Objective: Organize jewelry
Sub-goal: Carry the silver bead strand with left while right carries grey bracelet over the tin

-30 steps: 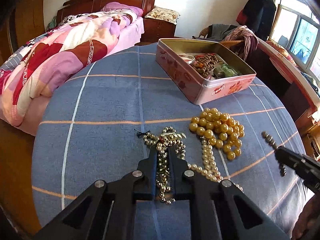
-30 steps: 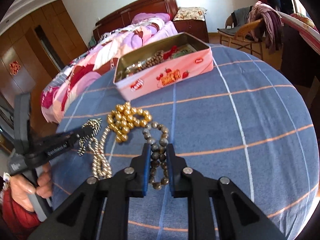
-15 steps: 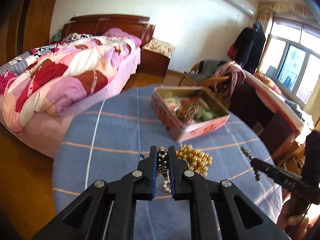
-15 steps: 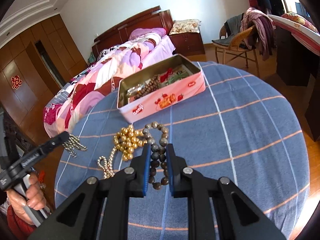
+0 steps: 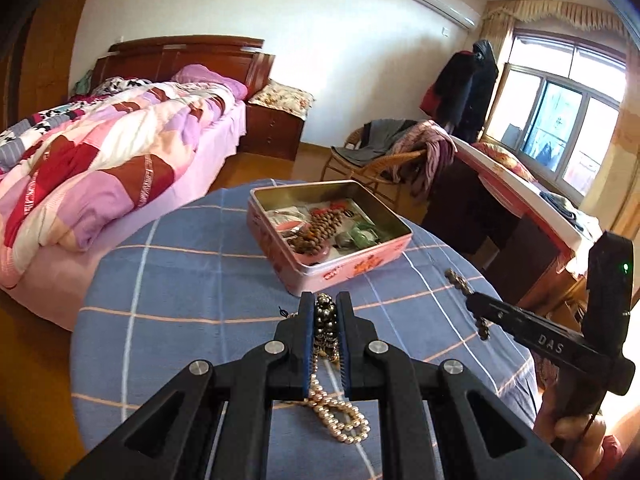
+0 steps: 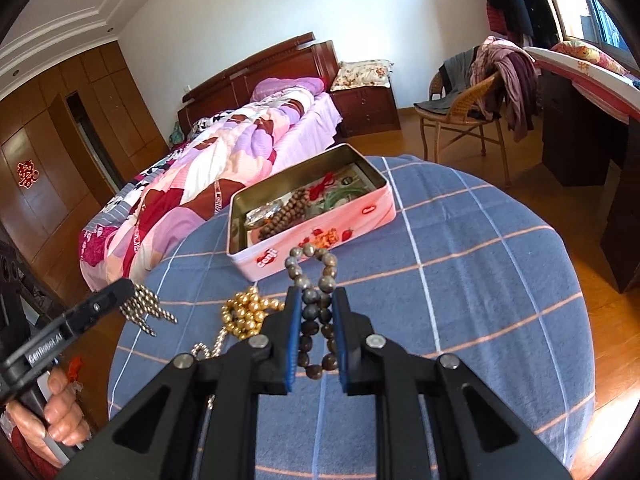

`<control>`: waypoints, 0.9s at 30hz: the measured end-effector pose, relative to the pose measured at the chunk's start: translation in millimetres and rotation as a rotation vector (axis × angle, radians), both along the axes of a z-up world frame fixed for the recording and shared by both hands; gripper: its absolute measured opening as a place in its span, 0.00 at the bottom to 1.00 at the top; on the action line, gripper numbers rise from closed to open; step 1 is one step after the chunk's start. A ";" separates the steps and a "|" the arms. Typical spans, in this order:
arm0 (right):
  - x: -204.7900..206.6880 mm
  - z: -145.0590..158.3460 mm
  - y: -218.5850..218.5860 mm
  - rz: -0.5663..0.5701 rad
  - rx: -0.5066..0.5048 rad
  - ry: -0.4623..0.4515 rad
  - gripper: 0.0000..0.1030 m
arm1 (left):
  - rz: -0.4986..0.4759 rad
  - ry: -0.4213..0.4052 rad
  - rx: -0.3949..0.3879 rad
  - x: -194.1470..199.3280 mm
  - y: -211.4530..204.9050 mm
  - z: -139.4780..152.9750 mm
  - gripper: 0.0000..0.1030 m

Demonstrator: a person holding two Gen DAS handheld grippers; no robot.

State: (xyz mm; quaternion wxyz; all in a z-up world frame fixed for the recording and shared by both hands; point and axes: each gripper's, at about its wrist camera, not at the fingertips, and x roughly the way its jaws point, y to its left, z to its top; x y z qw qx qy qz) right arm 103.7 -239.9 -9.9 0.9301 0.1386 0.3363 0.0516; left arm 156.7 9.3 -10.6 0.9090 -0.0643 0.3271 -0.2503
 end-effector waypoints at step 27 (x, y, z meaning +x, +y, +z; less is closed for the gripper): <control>129.4 12.9 -3.3 -0.070 -0.060 -0.123 0.18 | 0.015 -0.089 -0.105 109.7 -69.4 18.3 0.09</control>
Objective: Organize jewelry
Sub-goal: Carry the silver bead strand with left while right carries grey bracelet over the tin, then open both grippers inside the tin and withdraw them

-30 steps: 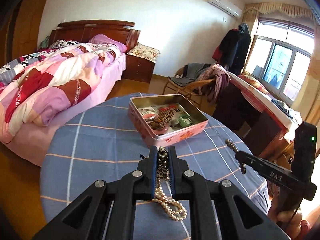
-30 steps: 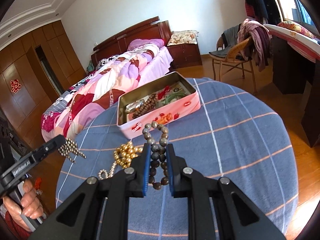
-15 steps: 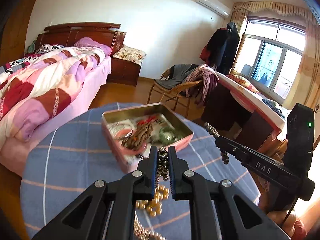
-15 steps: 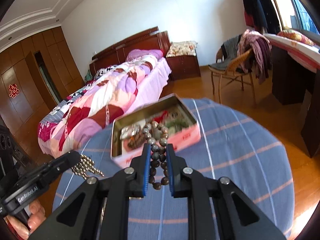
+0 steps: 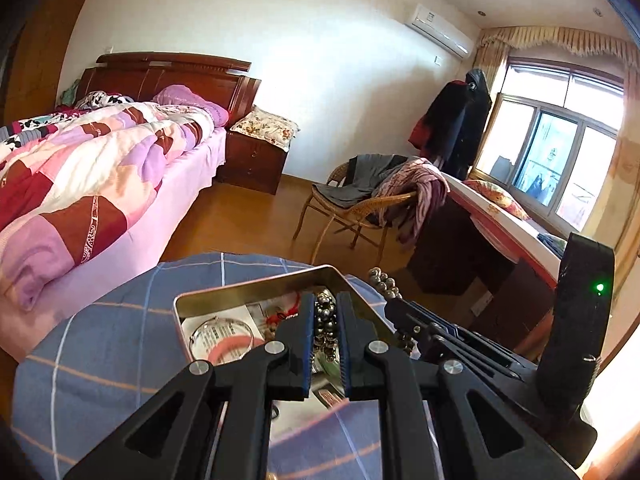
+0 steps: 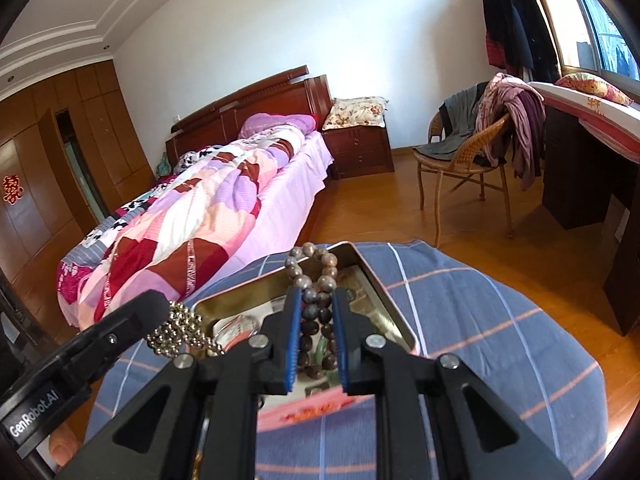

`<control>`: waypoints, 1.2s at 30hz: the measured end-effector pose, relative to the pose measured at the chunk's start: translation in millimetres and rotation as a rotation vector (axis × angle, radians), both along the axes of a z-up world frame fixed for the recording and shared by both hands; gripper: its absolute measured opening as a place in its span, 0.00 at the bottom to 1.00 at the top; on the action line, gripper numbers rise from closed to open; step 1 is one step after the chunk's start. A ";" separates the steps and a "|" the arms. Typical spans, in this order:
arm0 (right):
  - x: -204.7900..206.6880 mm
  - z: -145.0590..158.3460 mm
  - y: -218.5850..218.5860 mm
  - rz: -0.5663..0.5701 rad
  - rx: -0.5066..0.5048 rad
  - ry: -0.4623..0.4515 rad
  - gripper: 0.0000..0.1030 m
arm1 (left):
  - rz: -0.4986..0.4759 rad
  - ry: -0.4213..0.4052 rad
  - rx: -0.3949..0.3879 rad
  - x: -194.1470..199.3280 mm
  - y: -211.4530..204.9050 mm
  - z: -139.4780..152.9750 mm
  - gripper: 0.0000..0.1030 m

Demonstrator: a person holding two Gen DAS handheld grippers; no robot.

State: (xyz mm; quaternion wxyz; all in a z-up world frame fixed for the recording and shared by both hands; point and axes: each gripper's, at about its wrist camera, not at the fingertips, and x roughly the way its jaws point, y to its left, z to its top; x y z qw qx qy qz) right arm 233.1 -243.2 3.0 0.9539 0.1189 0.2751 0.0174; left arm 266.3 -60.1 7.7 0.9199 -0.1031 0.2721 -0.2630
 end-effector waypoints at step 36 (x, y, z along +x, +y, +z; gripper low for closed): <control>42.4 -27.1 -17.7 -0.037 -0.015 0.050 0.47 | 0.136 0.084 0.111 31.3 -15.2 -51.1 0.63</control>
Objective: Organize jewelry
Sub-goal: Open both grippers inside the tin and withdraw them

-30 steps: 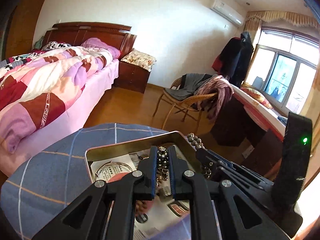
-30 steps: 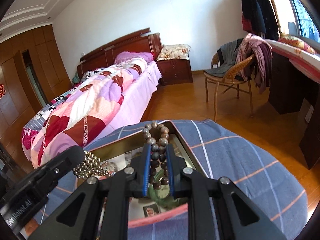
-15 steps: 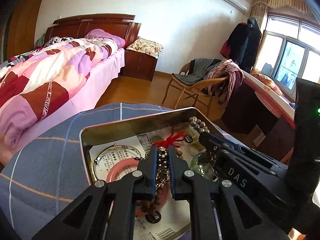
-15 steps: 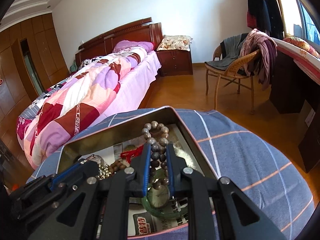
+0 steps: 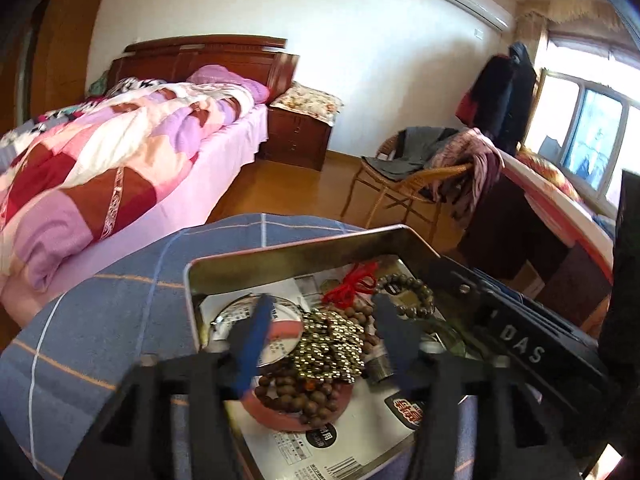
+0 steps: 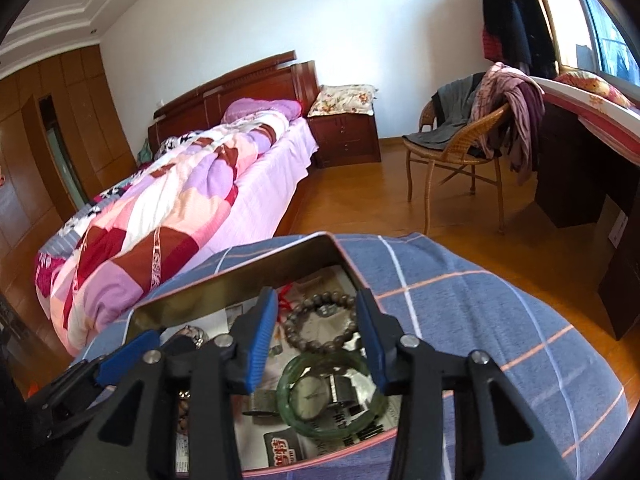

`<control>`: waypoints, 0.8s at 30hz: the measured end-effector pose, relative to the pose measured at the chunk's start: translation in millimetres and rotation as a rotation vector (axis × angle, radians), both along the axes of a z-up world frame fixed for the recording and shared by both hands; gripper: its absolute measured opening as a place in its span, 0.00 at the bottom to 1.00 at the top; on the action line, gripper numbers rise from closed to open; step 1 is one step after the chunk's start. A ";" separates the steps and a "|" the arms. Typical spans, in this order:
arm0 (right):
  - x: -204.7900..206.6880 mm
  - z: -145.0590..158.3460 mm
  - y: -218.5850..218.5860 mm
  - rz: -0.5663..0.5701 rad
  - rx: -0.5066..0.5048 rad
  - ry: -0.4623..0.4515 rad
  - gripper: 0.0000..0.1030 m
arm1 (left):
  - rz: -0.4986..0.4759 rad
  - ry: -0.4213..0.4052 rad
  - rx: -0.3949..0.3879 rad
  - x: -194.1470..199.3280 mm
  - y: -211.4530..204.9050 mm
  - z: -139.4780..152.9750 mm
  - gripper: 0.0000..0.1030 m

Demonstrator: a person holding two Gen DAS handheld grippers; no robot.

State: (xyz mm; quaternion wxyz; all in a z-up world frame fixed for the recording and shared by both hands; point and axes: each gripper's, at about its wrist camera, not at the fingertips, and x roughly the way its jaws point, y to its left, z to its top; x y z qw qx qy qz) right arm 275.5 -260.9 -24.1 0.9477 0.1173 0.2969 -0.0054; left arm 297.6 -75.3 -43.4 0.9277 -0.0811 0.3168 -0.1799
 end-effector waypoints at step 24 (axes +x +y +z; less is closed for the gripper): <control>-30.6 16.8 9.7 -0.038 -0.023 0.003 0.90 | 0.138 -0.064 0.050 -36.2 27.1 24.2 0.85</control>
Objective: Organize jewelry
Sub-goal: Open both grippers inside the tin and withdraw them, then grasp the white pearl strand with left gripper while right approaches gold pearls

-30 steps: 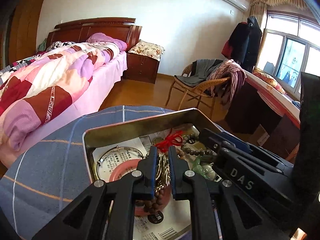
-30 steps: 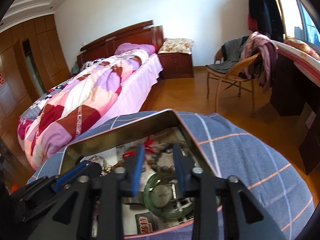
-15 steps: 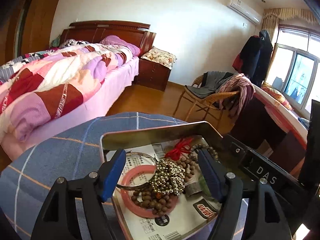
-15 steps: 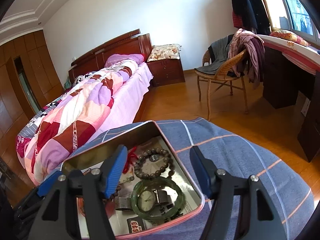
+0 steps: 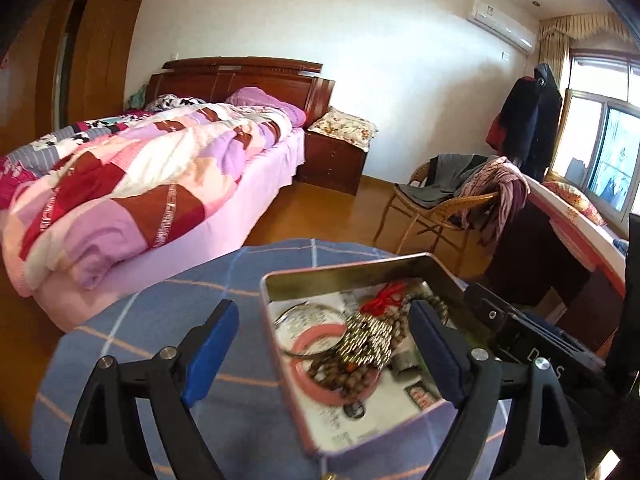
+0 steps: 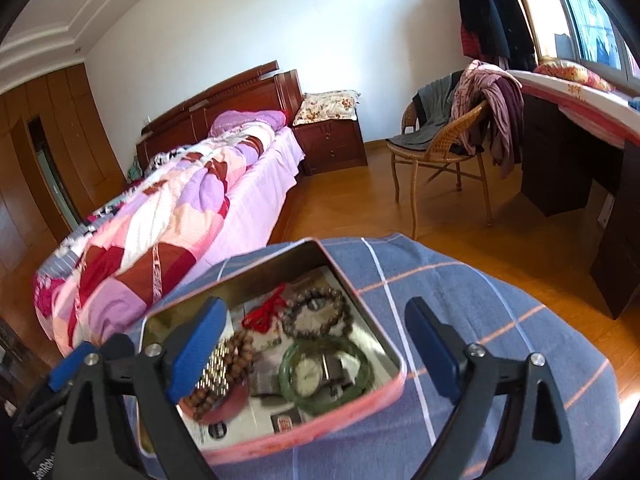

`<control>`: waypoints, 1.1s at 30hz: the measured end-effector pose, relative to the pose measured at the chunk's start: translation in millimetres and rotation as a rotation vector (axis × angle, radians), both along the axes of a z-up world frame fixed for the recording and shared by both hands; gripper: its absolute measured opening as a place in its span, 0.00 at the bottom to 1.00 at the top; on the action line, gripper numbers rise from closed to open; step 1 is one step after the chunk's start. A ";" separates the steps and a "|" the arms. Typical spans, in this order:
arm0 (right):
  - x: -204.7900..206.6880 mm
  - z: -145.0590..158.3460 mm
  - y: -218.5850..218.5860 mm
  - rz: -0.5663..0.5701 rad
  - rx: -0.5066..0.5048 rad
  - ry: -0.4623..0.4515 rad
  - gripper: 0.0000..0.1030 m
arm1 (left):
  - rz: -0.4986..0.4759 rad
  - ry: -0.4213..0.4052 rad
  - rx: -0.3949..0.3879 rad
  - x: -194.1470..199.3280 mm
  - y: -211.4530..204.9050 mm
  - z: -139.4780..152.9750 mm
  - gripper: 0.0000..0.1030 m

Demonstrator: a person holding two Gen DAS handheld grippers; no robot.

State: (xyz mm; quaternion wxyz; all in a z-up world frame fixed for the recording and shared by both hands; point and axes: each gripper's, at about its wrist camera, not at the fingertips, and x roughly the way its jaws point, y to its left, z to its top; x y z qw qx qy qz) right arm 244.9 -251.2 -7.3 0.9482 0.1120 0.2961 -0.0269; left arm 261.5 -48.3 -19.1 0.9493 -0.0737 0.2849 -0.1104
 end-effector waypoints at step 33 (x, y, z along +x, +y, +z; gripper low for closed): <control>-123.1 -3.1 48.3 0.047 -0.130 0.060 0.96 | -0.069 0.088 0.120 -125.8 45.0 -22.7 0.85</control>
